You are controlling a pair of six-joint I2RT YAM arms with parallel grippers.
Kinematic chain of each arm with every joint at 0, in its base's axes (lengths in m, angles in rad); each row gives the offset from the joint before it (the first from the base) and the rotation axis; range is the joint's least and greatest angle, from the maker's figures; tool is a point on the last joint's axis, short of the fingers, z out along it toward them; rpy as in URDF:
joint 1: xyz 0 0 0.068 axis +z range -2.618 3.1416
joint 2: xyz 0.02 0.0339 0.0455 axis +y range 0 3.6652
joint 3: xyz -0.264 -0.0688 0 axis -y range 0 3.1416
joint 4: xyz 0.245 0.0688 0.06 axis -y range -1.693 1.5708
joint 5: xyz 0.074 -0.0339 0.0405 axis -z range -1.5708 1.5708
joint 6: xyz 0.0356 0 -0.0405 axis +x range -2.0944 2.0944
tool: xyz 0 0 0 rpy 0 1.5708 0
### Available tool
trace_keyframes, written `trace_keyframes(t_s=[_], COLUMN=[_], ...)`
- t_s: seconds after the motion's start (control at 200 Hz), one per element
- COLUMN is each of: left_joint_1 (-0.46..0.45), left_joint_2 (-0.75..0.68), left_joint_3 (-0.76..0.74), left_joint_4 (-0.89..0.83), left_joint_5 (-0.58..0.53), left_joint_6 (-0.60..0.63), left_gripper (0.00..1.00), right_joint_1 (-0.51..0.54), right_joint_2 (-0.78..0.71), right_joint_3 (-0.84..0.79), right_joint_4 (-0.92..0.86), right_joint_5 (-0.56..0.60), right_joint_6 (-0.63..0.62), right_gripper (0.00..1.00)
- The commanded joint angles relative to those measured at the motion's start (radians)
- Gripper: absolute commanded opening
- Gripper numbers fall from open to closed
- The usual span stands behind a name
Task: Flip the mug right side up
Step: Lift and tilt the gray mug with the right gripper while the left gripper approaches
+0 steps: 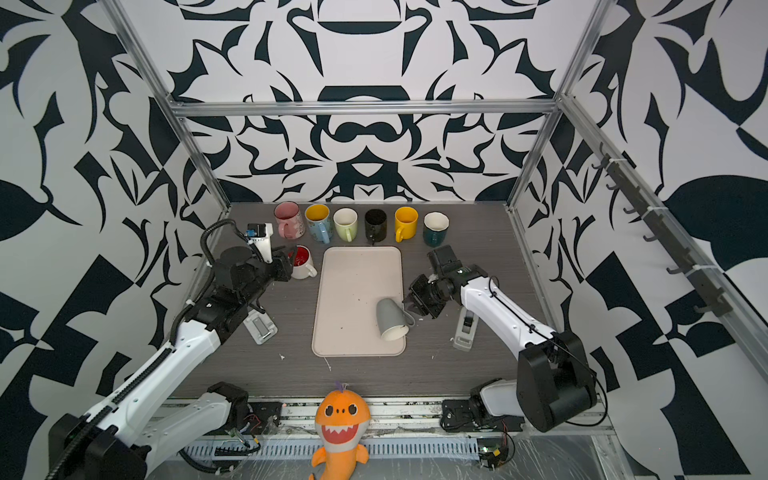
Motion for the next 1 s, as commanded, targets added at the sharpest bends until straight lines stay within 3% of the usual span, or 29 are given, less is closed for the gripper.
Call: trace_keyframes(t_s=[0.0, 0.23, 0.51, 1.0], left_joint_1=[-0.032, -0.209, -0.324, -0.367], left_joint_2=[0.057, 0.218, 0.415, 0.620], left_joint_3=[0.064, 0.180, 0.307, 0.472], left_joint_4=[0.014, -0.041, -0.118, -0.376], left_joint_5=[0.141, 0.184, 0.272, 0.472], left_joint_6=[-0.077, -0.070, -0.076, 0.007], left_gripper=[0.23, 0.00, 0.00, 0.00], right_joint_1=[-0.029, -0.045, -0.059, -0.059], right_joint_2=[0.050, 0.170, 0.173, 0.124], right_joint_3=[0.027, 0.056, -0.065, -0.257], right_joint_4=[-0.086, -0.132, 0.000, 0.291], right_joint_5=[0.002, -0.031, -0.064, -0.122], right_joint_6=[-0.133, -0.257, -0.245, -0.147], right_gripper=[0.40, 0.52, 0.54, 0.56])
